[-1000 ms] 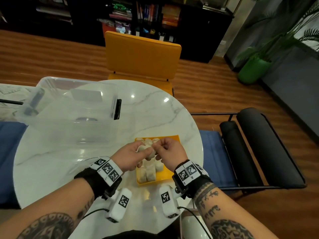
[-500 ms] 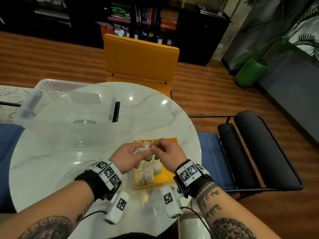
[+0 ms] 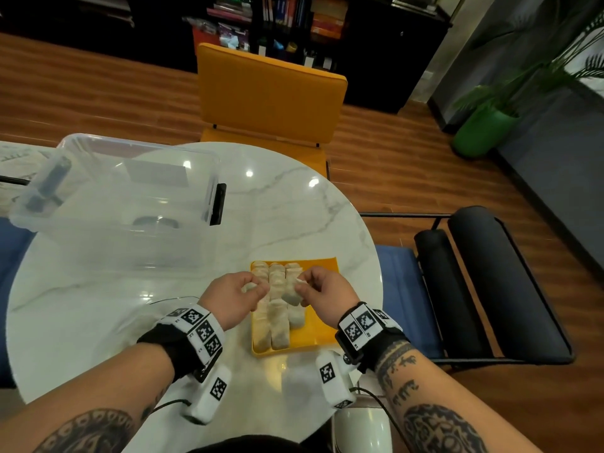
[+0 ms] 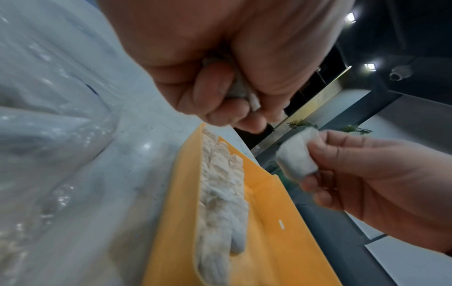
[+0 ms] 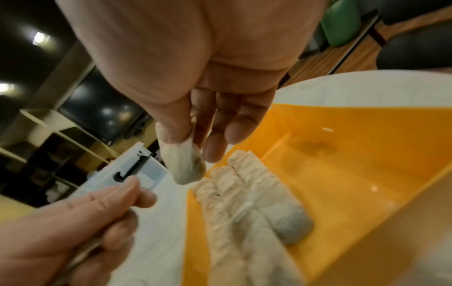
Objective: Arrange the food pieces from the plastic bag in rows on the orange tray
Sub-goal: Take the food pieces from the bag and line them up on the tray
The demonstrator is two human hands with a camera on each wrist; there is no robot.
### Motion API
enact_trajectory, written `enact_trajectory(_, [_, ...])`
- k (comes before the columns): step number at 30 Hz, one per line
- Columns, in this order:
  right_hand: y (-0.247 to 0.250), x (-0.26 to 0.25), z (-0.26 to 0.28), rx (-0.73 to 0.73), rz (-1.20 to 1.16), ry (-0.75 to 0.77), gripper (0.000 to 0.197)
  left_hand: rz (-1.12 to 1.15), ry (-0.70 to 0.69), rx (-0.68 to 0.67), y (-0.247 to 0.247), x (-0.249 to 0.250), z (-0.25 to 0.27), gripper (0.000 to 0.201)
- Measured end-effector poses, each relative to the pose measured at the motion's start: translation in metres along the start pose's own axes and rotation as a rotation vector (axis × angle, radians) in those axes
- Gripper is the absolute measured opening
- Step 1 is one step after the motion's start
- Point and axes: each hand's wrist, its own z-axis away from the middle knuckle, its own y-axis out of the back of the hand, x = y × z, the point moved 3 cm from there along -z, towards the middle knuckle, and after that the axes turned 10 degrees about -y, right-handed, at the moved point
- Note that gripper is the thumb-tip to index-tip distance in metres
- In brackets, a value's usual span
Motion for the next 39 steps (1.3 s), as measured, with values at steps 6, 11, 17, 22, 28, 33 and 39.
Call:
enact_trajectory(6, [-0.01,0.032,-0.01,-0.15,0.547,-0.126,0.016,-0.157,0.144,0.049,0.002,-0.026,-0.002,0.04])
enact_trajectory(11, [-0.024,0.037,-0.018,-0.198,0.722,-0.177,0.017,-0.258,0.152,-0.022,-0.006,-0.033,-0.001,0.036])
enact_trajectory(17, [-0.027,0.042,-0.031,-0.149,0.638,-0.274,0.015,-0.248,0.168,-0.027,-0.008,-0.04,0.002,0.027])
enact_trajectory(22, [-0.028,0.04,-0.041,-0.113,0.623,-0.267,0.012,-0.213,0.172,0.014,-0.008,-0.041,0.001,0.024])
enact_trajectory(28, [-0.031,0.039,-0.044,-0.111,0.646,-0.296,0.014,-0.238,0.151,-0.028,-0.011,-0.037,0.002,0.029])
enact_trajectory(33, [-0.025,0.032,-0.04,-0.069,0.634,-0.288,0.026,-0.211,0.13,-0.029,-0.006,-0.028,0.002,0.038])
enact_trajectory(39, [-0.022,-0.005,-0.014,0.013,0.212,-0.016,0.017,0.056,-0.021,-0.045,-0.005,-0.005,0.005,0.069])
